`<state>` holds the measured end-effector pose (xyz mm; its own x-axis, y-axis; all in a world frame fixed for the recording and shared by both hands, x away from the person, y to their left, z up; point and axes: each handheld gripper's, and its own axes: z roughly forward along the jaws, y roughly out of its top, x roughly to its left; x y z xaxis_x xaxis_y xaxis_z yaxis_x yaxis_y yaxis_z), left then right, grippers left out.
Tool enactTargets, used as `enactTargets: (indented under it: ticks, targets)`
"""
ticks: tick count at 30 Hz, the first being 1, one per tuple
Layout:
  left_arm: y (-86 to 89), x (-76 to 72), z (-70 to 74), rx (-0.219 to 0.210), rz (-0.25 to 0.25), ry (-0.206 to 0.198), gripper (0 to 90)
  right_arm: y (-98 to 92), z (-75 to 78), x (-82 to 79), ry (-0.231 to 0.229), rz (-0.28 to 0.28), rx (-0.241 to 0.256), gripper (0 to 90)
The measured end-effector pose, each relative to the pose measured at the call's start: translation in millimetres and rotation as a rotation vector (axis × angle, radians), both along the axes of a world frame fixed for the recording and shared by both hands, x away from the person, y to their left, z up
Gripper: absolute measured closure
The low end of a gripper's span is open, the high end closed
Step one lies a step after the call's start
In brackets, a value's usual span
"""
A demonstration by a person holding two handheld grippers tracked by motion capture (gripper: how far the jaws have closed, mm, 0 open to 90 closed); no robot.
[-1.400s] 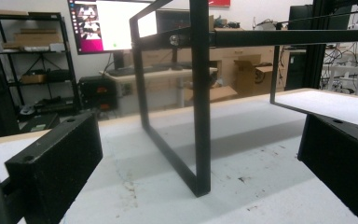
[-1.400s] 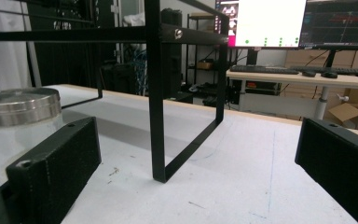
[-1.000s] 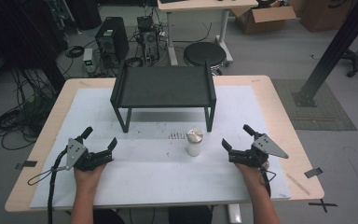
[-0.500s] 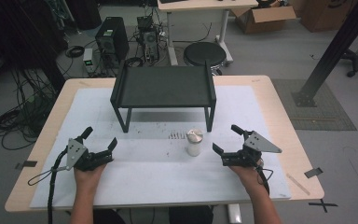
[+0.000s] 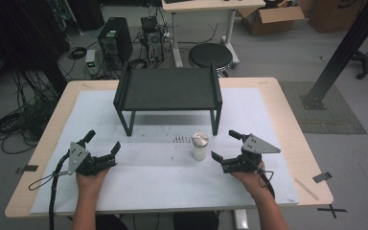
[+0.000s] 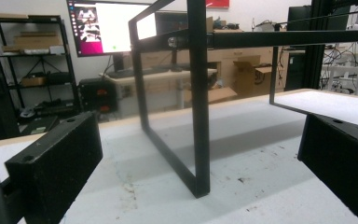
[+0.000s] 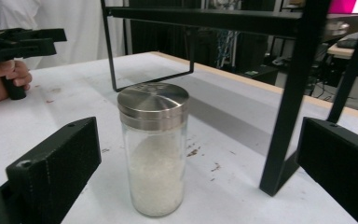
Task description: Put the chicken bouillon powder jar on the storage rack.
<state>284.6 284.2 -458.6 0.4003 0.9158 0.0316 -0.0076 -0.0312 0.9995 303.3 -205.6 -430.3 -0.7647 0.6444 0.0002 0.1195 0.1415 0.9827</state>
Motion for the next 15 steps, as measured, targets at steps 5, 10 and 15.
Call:
enactTargets:
  ticks: [5,10,15]
  targets:
    - [-0.1,-0.1,0.0,0.001,0.001,-0.001,0.2,7.6,2.4,3.3,0.012,0.026,-0.019,0.0]
    - [0.0,-0.1,0.0,0.002,0.002,-0.001,0.2,16.8,3.8,7.4,0.028,0.052,-0.067,0.0]
    - [0.1,0.0,0.0,0.001,0.000,0.000,0.3,24.0,3.2,11.4,0.050,0.071,-0.097,0.0]
